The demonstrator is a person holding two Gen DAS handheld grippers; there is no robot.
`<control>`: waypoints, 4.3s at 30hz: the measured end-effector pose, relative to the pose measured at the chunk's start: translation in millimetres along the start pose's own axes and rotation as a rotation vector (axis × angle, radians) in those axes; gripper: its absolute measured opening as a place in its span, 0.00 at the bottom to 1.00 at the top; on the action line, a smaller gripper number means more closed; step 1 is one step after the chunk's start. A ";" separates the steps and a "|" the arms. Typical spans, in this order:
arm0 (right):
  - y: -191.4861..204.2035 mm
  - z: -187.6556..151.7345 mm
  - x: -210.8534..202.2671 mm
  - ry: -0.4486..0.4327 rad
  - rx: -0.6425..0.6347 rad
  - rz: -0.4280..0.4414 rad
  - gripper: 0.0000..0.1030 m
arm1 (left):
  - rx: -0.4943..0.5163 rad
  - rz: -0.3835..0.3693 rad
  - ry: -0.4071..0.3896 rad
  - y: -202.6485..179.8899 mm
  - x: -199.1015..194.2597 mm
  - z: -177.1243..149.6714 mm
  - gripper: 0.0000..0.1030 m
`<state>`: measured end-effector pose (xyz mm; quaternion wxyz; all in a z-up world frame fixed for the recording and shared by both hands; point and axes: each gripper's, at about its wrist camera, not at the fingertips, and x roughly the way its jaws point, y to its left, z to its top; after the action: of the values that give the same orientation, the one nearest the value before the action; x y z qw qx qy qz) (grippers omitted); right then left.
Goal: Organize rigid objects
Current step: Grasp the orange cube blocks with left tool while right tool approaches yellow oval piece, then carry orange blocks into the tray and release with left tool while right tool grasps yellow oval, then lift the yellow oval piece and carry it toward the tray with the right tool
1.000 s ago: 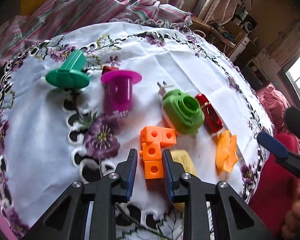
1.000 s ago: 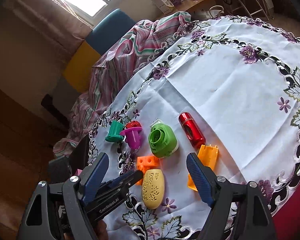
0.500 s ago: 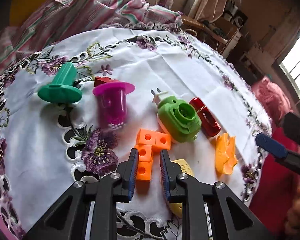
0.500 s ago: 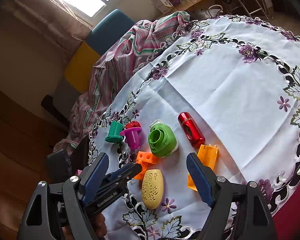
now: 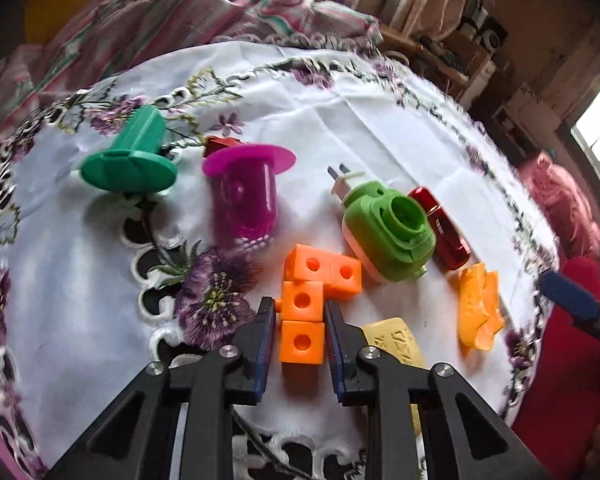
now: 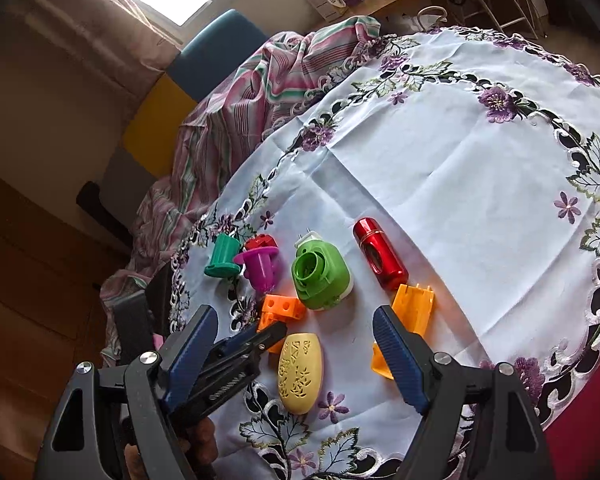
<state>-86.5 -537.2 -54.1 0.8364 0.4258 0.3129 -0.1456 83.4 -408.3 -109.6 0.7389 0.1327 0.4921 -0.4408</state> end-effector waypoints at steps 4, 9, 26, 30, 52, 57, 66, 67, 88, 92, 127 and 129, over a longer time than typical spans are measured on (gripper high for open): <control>9.4 -2.7 10.9 0.064 -0.058 -0.024 0.73 | -0.070 0.001 -0.051 17.9 -30.9 -9.8 0.23; 30.1 -10.7 31.9 0.181 -0.172 -0.110 0.70 | -0.115 0.046 -0.100 35.2 -67.8 -33.9 0.23; 62.0 -49.4 121.5 0.409 -0.449 -0.446 0.43 | -0.248 0.126 -0.250 79.5 -169.2 -106.6 0.23; 64.6 -56.1 126.7 0.392 -0.489 -0.474 0.42 | -0.295 0.160 -0.274 99.1 -189.9 -127.7 0.23; 77.0 -70.2 132.9 0.384 -0.548 -0.458 0.42 | -0.633 0.356 -0.321 233.0 -257.3 -242.7 0.23; 79.0 -71.3 132.5 0.385 -0.553 -0.448 0.42 | -0.620 0.376 -0.299 241.3 -238.9 -216.8 0.23; 78.6 -68.2 131.0 0.388 -0.560 -0.434 0.42 | -0.651 0.480 -0.247 259.6 -206.7 -203.8 0.24; 78.6 -68.1 131.4 0.389 -0.562 -0.433 0.42 | -0.637 0.499 -0.244 257.8 -206.3 -202.9 0.24; 79.7 -66.7 132.6 0.389 -0.572 -0.429 0.42 | -0.569 0.579 -0.300 214.5 -247.5 -222.6 0.46; 80.4 -68.9 132.1 0.385 -0.577 -0.431 0.42 | -0.573 0.583 -0.307 209.8 -254.2 -229.1 0.46; 103.9 -65.0 97.5 0.251 -0.573 -0.307 0.42 | -0.633 0.591 -0.289 211.6 -262.9 -261.1 0.46; 116.4 -71.4 91.7 0.237 -0.599 -0.274 0.42 | -0.635 0.591 -0.288 211.9 -262.6 -261.8 0.46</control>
<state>14.2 -408.5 -72.7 0.8547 0.1294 0.4911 -0.1078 56.1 15.5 -64.0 0.8979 -0.0282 0.4361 -0.0521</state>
